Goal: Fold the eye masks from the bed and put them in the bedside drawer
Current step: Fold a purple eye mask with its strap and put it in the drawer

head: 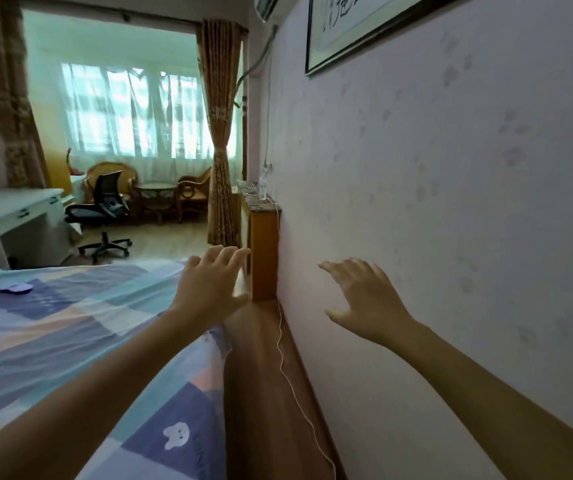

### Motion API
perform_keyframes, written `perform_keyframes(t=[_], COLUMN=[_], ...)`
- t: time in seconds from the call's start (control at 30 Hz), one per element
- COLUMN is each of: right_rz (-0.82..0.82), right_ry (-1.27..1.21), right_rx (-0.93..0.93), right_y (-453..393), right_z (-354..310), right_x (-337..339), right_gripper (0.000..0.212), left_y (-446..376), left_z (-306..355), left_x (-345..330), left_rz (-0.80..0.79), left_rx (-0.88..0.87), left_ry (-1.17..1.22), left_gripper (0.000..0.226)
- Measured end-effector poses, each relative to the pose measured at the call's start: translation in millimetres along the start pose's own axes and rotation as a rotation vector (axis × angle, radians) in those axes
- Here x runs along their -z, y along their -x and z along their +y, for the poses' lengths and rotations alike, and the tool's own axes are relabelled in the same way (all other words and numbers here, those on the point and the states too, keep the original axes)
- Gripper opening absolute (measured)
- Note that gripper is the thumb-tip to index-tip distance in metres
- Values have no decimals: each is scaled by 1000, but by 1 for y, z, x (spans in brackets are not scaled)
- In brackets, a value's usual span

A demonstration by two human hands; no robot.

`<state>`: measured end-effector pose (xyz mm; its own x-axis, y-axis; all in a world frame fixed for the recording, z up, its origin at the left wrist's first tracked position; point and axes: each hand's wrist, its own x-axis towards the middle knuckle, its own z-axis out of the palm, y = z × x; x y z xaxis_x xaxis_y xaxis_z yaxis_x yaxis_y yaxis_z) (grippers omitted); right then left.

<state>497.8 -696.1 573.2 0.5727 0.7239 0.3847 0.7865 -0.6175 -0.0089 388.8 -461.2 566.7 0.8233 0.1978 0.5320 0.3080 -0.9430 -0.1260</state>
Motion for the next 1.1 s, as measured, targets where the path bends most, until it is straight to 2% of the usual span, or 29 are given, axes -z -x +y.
perform_keyframes(t=[0.1, 0.27, 0.5, 0.83, 1.1], right_rz=[-27, 47, 72, 4, -35], right_ry=[12, -37, -160, -267, -265], right_rx=[17, 52, 160, 369, 550], right_y=[-41, -111, -242, -453, -621], right_z=[42, 104, 144, 158, 104], right_x=[-9, -23, -89, -185, -264], right_gripper=[71, 68, 67, 63, 63], left_y=[-48, -117, -200, -317, -370], left_z=[7, 10, -14, -95, -213], left_x=[-21, -59, -133, -217, -283], left_rz=[-31, -38, -91, -157, -197], left_rx=[16, 58, 116, 279, 457], left_ry=[10, 19, -54, -207, -290], left_gripper=[77, 74, 74, 72, 69])
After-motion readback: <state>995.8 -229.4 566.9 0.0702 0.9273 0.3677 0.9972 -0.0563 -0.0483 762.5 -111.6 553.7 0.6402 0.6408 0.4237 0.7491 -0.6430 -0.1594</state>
